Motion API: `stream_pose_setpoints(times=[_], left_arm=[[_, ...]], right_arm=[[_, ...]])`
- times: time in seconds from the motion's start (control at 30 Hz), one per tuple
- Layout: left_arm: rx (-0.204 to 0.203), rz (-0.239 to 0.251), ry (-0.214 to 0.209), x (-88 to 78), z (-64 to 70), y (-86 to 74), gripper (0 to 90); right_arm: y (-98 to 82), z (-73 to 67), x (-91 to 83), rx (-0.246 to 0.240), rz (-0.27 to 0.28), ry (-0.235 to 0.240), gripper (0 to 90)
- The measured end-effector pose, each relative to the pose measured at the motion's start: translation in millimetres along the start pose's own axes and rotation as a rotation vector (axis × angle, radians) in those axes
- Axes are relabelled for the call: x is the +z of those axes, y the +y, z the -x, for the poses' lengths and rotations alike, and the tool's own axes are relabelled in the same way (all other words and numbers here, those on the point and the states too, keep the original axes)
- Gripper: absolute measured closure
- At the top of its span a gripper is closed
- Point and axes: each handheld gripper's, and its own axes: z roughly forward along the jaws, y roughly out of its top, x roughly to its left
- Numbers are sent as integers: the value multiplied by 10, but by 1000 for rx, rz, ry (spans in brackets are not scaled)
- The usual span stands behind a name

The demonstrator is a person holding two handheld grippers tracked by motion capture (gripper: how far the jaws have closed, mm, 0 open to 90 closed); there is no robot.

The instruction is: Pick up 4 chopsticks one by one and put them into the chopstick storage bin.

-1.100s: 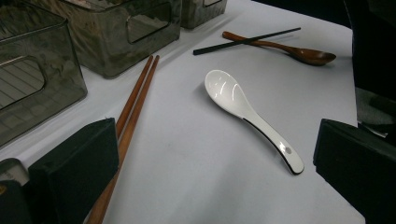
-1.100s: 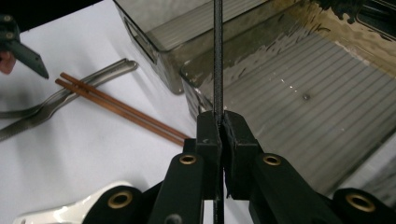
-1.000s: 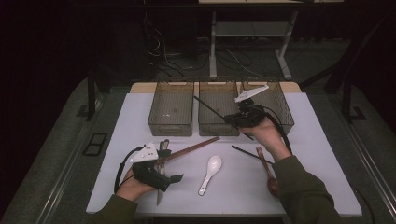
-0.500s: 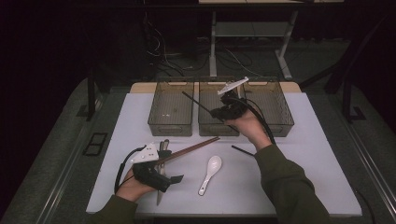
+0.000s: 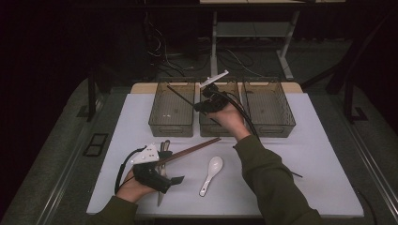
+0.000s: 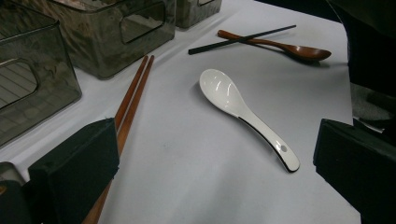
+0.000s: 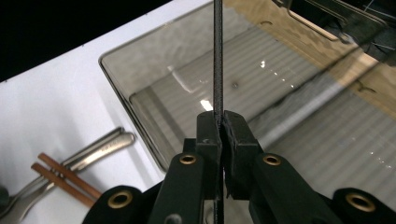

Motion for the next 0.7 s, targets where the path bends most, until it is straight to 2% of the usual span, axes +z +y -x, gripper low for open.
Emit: stream_pose_setpoints(times=[0.33,0.7], left_arm=[[7,-1,-7,-4,-1,3,0],[5,-1,-14,-7,3,2,0]], right_arm=[[239,-74,300,17,32,-5,855],[417,-164,636,26,54,-3,855]])
